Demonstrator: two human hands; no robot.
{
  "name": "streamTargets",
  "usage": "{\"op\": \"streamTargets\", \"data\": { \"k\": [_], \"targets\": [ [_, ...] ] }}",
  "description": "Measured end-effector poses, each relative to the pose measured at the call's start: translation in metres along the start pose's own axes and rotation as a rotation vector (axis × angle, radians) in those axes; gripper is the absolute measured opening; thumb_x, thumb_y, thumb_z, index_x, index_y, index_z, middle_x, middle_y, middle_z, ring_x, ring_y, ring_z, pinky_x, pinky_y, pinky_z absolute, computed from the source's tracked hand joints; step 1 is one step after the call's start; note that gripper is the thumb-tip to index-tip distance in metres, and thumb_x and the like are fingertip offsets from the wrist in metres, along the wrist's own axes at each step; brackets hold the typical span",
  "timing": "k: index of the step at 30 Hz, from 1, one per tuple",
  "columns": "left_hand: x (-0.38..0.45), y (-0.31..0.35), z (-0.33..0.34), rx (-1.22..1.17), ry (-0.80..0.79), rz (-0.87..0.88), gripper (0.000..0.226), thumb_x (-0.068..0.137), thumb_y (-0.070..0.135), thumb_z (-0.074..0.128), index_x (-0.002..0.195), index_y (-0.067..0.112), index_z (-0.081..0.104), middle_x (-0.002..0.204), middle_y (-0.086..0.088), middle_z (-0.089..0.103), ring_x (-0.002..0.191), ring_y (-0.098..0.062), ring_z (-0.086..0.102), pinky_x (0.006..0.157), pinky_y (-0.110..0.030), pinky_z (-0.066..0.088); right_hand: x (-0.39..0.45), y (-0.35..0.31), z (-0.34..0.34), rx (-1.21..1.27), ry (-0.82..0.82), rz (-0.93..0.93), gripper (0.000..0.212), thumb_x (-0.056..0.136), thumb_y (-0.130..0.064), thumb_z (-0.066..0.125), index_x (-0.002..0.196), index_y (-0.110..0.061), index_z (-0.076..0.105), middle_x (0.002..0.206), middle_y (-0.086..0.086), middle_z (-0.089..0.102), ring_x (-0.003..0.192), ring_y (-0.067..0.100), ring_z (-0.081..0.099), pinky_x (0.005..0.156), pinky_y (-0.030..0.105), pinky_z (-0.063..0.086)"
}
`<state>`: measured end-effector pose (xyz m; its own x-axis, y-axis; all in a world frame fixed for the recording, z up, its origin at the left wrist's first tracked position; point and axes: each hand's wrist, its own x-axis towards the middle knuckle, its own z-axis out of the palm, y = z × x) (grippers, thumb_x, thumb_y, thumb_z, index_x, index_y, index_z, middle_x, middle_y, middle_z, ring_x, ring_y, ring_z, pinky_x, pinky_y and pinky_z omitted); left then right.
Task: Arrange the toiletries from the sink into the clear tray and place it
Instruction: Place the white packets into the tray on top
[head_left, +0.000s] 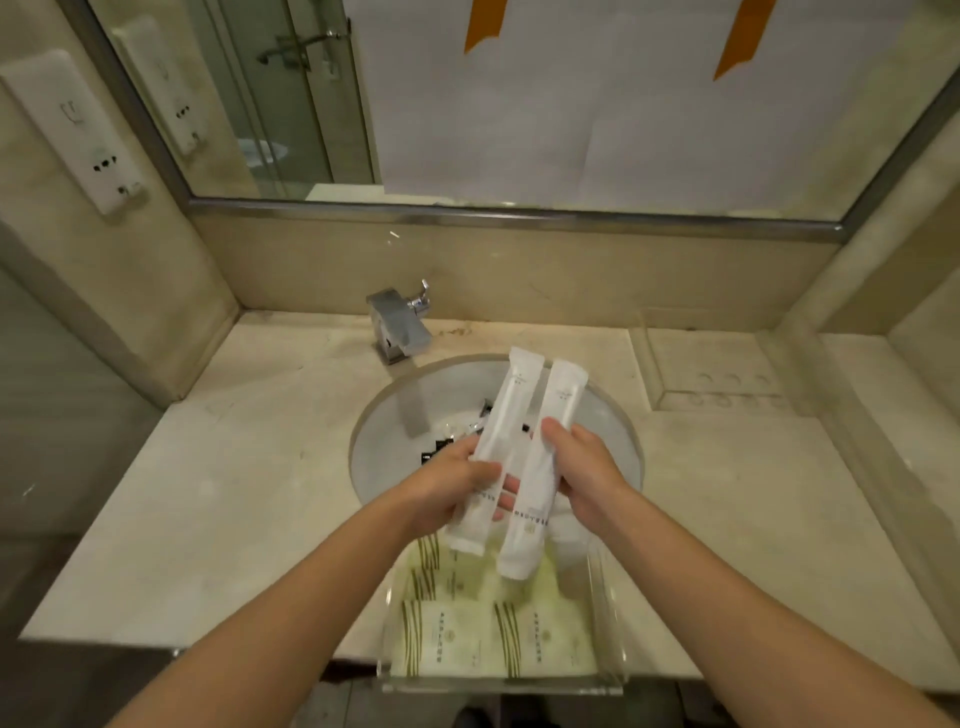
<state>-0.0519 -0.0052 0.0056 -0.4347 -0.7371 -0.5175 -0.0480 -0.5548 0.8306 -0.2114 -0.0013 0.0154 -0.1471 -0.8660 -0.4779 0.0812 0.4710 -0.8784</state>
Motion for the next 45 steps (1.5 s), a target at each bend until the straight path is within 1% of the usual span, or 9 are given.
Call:
{"op": "streamTargets", "data": {
  "k": [4, 8, 13, 17, 21, 27, 37, 42, 45],
  "targets": [
    [-0.010, -0.007, 0.002, -0.013, 0.013, -0.029, 0.022, 0.098, 0.009, 0.046, 0.118, 0.009, 0.054, 0.098, -0.016, 0.067, 0.081, -0.026, 0.066, 0.084, -0.044, 0.054, -0.008, 0.007, -0.004, -0.028, -0.069, 0.024, 0.019, 0.097, -0.021, 0.045, 0.093, -0.018, 0.063, 0.093, 0.006, 0.072, 0.087, 0.025, 0.068, 0.086, 0.043, 0.053],
    [-0.015, -0.018, 0.012, 0.202, 0.003, -0.050, 0.028, 0.100, 0.027, 0.043, 0.108, 0.010, 0.064, 0.099, -0.006, 0.068, 0.089, -0.022, 0.065, 0.086, -0.039, 0.052, -0.014, 0.016, 0.002, -0.057, -0.108, 0.030, 0.018, 0.097, -0.018, 0.046, 0.101, -0.013, 0.063, 0.091, 0.009, 0.070, 0.079, 0.025, 0.069, 0.075, 0.039, 0.057],
    [-0.015, -0.020, 0.009, 0.595, -0.035, -0.056, 0.023, 0.097, 0.034, 0.047, 0.093, 0.021, 0.065, 0.095, 0.001, 0.065, 0.082, -0.017, 0.059, 0.077, -0.032, 0.051, -0.017, 0.018, 0.004, -0.423, -0.183, -0.059, 0.019, 0.091, -0.020, 0.050, 0.105, -0.014, 0.063, 0.095, 0.010, 0.070, 0.082, 0.029, 0.068, 0.070, 0.039, 0.057],
    [-0.016, -0.016, -0.017, 0.465, 0.103, -0.054, 0.027, 0.090, 0.025, 0.063, 0.113, 0.010, 0.056, 0.105, -0.008, 0.065, 0.085, -0.020, 0.064, 0.077, -0.034, 0.055, -0.008, 0.018, -0.003, -0.886, -0.344, -0.215, 0.020, 0.093, -0.025, 0.053, 0.100, -0.010, 0.065, 0.089, 0.005, 0.063, 0.079, 0.024, 0.059, 0.069, 0.033, 0.045],
    [-0.020, -0.013, -0.043, 0.146, 0.245, -0.007, 0.029, 0.086, 0.004, 0.066, 0.113, 0.009, 0.056, 0.092, -0.008, 0.066, 0.077, -0.020, 0.065, 0.065, -0.028, 0.055, -0.002, 0.024, -0.006, -1.256, -0.516, -0.227, 0.025, 0.094, -0.026, 0.051, 0.069, -0.022, 0.047, 0.074, -0.004, 0.050, 0.064, 0.014, 0.046, 0.056, 0.028, 0.033],
    [-0.027, -0.038, -0.053, 0.692, 0.209, -0.065, 0.016, 0.084, 0.001, 0.065, 0.096, 0.011, 0.063, 0.076, -0.005, 0.066, 0.059, -0.013, 0.061, 0.051, -0.019, 0.045, 0.002, 0.039, 0.007, -1.567, -0.630, -0.262, 0.027, 0.092, -0.032, 0.048, 0.067, -0.023, 0.042, 0.074, -0.004, 0.048, 0.078, 0.023, 0.049, 0.066, 0.033, 0.039],
    [-0.029, -0.062, -0.064, 1.145, 0.117, -0.126, 0.013, 0.080, 0.004, 0.066, 0.091, 0.011, 0.065, 0.073, 0.010, 0.052, 0.074, -0.013, 0.054, 0.058, -0.016, 0.039, 0.004, 0.062, 0.035, -1.636, -0.717, -0.309, 0.027, 0.091, -0.028, 0.047, 0.065, -0.025, 0.039, 0.078, -0.002, 0.050, 0.082, 0.023, 0.052, 0.062, 0.031, 0.038],
    [-0.030, -0.072, -0.064, 1.300, 0.193, -0.075, 0.029, 0.073, 0.002, 0.060, 0.061, 0.022, 0.042, 0.065, 0.007, 0.048, 0.070, -0.020, 0.050, 0.060, -0.030, 0.041, 0.010, 0.069, 0.034, -1.606, -0.597, -0.403, 0.011, 0.091, -0.024, 0.048, 0.093, -0.016, 0.054, 0.096, 0.005, 0.057, 0.089, 0.026, 0.054, 0.066, 0.032, 0.039],
    [-0.029, -0.074, -0.060, 1.354, 0.181, -0.082, 0.021, 0.074, 0.010, 0.062, 0.066, 0.020, 0.045, 0.070, 0.003, 0.052, 0.070, -0.021, 0.051, 0.058, -0.031, 0.041, 0.013, 0.070, 0.025, -1.573, -0.502, -0.472, 0.029, 0.091, -0.026, 0.054, 0.118, -0.016, 0.056, 0.116, 0.005, 0.057, 0.104, 0.027, 0.056, 0.077, 0.035, 0.043]
  ]
}}
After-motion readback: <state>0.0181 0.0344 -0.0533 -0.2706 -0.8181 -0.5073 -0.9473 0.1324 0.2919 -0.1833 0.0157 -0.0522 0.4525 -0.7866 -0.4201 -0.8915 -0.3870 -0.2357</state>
